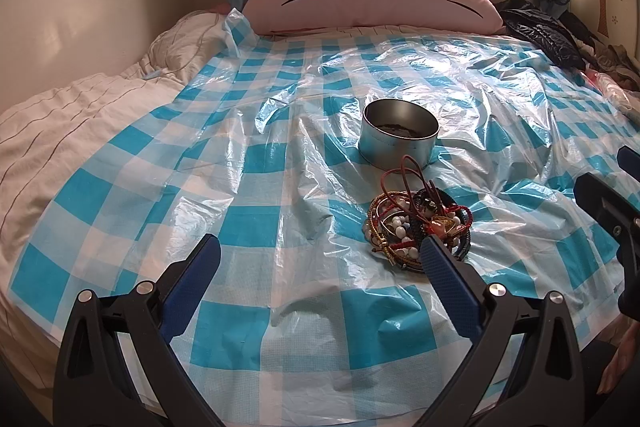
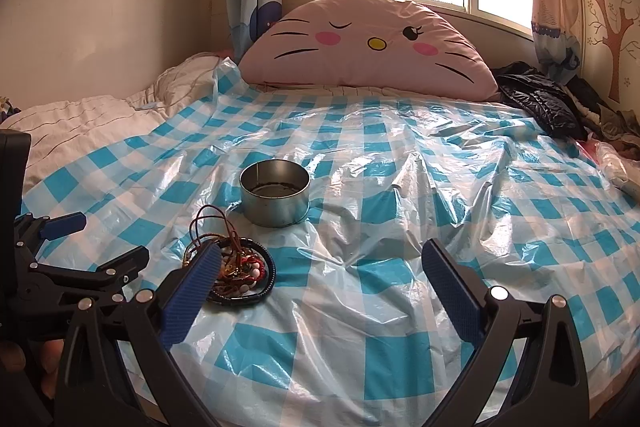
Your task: Organize jewelry
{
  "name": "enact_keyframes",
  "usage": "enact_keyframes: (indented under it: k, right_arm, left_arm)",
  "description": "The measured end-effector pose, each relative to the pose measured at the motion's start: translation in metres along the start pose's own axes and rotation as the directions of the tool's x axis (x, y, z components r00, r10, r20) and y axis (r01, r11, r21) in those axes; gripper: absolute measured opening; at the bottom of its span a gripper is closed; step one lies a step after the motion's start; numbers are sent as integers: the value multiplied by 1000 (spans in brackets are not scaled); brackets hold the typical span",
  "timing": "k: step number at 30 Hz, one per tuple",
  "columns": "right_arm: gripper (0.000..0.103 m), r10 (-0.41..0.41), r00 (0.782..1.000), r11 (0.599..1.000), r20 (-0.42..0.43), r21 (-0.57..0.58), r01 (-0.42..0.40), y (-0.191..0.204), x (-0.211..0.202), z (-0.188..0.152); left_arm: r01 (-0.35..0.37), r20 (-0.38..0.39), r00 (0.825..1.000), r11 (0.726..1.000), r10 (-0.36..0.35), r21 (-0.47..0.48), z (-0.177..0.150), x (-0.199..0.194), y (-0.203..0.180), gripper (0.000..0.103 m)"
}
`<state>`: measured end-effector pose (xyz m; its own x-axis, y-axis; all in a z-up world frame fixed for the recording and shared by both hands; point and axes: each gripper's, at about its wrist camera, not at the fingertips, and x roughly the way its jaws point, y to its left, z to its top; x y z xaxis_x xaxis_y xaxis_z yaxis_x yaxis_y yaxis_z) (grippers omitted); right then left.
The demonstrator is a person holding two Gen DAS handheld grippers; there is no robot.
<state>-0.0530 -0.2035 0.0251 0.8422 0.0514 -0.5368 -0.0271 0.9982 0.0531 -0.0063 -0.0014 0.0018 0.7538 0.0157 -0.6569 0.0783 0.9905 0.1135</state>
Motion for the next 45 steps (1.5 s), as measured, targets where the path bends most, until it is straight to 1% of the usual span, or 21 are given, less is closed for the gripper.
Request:
enact_keyframes:
  k: [37, 41, 45]
  right_arm:
    - [96, 0, 1000, 1000, -2, -3, 0, 0, 0, 0]
    - [96, 31, 999, 1000, -17, -5, -31, 2, 5, -1]
    - [96, 124, 991, 992, -57, 10, -124, 3, 19, 2]
  left_arm:
    - [2, 1, 1000, 1000, -2, -2, 0, 0, 2, 97]
    - [4, 2, 1000, 1000, -4, -4, 0, 0, 2, 97]
    - [16, 4, 1000, 1000, -16, -22, 1, 0, 3, 97]
